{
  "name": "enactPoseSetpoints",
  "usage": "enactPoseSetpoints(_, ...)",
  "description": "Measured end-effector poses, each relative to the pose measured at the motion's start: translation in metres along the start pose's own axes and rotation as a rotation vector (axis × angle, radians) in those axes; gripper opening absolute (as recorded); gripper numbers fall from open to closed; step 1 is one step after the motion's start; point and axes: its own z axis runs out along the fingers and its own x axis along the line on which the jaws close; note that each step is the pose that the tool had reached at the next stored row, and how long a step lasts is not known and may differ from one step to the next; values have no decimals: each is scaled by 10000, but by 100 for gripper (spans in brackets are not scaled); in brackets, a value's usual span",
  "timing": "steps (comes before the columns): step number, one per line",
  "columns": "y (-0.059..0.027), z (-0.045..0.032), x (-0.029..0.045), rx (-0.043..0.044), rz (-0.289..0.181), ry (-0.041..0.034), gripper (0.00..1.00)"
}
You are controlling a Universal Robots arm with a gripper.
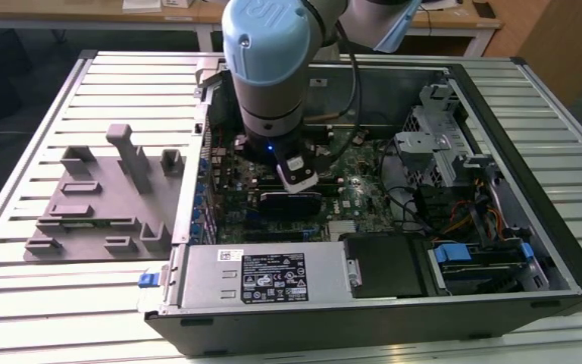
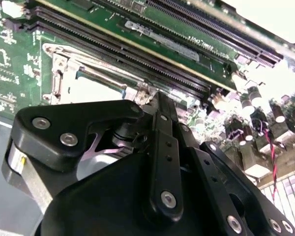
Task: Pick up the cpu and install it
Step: 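Install the second cpu locking lever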
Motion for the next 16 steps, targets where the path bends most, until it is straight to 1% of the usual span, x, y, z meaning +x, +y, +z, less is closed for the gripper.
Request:
enactPoseSetpoints(7,47,-150,-4,2,11,-4,11)
enactPoseSetpoints(9,56,-176,-7,23,26,-11,11)
enactPoseSetpoints(11,60,-177,-23,78,44,-26,11)
enactPoseSetpoints(13,67,-175,-41,160,71,-46,11)
enactPoseSetpoints(16,85,-168,-70,335,100,-82,11)
